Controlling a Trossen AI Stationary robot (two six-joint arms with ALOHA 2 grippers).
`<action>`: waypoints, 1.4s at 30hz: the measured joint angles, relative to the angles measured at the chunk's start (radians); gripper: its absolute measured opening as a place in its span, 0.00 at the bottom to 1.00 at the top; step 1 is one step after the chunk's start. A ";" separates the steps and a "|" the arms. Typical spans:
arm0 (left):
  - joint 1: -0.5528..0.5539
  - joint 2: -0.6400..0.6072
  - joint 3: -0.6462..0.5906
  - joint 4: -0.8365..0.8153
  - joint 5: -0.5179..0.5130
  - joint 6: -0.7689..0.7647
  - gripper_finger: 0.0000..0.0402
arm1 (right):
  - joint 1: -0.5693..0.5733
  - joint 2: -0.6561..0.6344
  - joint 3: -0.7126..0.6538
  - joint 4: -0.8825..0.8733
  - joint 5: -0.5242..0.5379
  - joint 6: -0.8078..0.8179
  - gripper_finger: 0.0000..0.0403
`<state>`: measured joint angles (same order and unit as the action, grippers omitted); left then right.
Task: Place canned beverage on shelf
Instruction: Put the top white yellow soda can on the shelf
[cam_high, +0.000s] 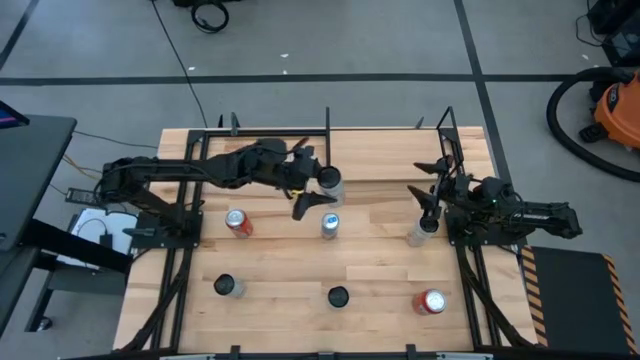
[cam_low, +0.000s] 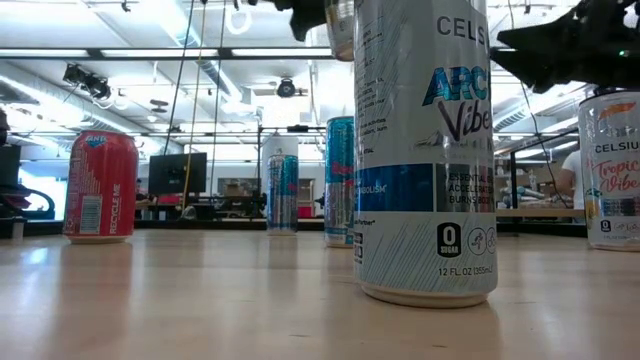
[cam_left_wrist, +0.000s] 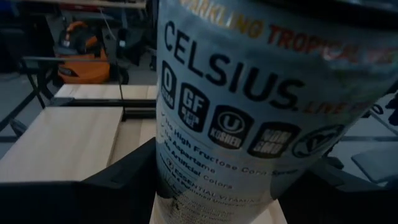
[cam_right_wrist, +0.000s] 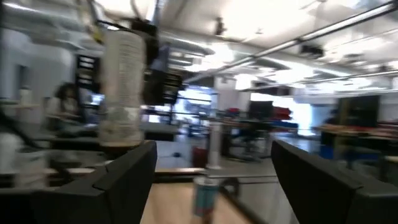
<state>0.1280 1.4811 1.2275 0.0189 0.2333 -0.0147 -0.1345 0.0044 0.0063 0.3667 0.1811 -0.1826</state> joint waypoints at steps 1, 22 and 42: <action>0.000 0.014 0.015 -0.012 0.000 0.000 0.65 | 0.000 0.000 0.000 -0.001 0.015 0.000 0.81; 0.104 0.156 0.125 -0.021 0.179 -0.009 0.65 | 0.000 0.004 0.000 0.207 0.109 0.348 0.81; 0.103 0.159 0.124 -0.041 0.224 -0.027 0.65 | 0.000 0.058 0.048 0.171 0.100 0.455 0.81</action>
<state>0.2313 1.6398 1.3518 -0.0219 0.4576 -0.0414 -0.1341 0.0620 0.0544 0.5375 0.2807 0.2720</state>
